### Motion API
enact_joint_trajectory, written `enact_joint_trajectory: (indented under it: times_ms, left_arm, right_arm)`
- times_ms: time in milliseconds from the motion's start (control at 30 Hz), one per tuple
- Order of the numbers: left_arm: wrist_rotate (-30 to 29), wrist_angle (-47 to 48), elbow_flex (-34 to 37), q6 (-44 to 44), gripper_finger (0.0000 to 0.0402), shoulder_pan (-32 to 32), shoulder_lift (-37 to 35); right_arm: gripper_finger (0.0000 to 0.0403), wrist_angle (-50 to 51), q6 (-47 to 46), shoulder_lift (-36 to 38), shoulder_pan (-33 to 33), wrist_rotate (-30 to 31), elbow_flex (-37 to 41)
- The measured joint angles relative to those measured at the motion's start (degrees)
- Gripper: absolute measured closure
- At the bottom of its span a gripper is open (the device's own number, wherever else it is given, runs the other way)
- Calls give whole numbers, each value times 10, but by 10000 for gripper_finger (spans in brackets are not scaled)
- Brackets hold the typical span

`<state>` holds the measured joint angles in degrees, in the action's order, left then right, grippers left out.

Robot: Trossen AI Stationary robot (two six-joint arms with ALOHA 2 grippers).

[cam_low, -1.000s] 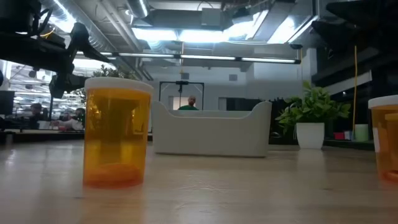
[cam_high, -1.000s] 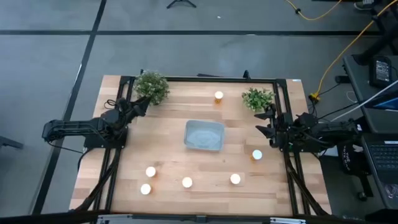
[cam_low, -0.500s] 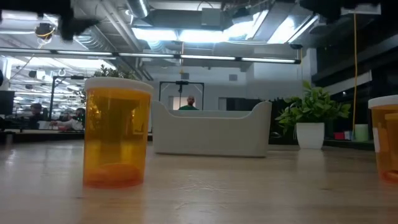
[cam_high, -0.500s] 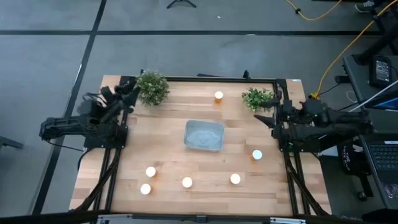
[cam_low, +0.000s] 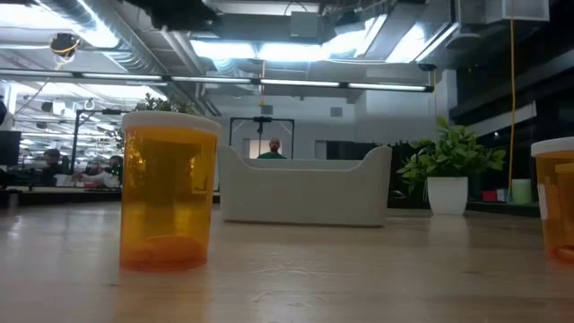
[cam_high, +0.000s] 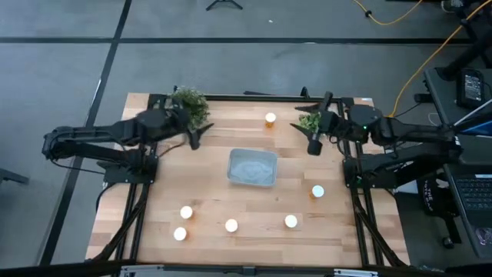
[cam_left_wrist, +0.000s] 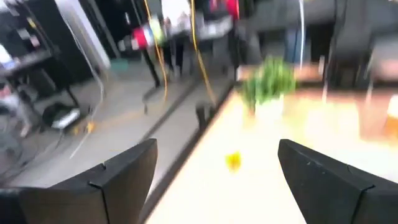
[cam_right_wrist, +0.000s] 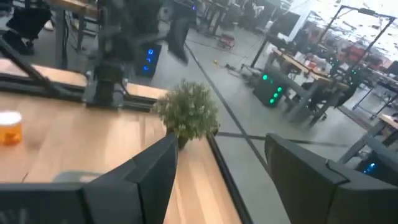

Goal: Pick and place pill bottles into a basket
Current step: Put the orange pill bottle into the grey bin

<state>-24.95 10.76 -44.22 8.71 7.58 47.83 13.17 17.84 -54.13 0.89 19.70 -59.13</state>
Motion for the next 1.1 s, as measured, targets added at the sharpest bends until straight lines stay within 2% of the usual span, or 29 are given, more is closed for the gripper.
enact_joint_trajectory:
  times_ms: [100, 200, 400, 567, 633, 733, 833, 967, 1100]
  left_arm:
    - [-42, 73, -8, 2, 70, 7, 25]
    - [-50, 115, -8, 0, 67, 19, 29]
    - [-45, 119, -19, -53, 37, 23, 13]
    - [-58, 123, -60, -45, 11, 4, 4]
    - [-75, 129, -73, -26, 5, -7, 4]
    - [-105, 135, -85, -9, 2, -20, 8]
    - [-125, 137, -89, -4, 2, -29, 14]
    - [-133, 165, -89, -4, 2, -37, 26]
    - [-112, 273, -89, -46, 2, -49, 39]
  right_arm:
    - [159, 9, -42, -32, 25, 19, -14]
    - [159, 36, -72, -58, 54, 4, -15]
    - [152, 59, -98, -89, 123, -87, -15]
    - [108, 68, -116, -98, 204, -198, -16]
    - [85, 81, -116, -106, 237, -226, -21]
    - [50, 147, -111, -144, 280, -235, -67]
    - [28, 248, -77, -210, 321, -262, -147]
    - [27, 367, -26, -316, 354, -290, -253]
    - [35, 422, 9, -395, 357, -297, -310]
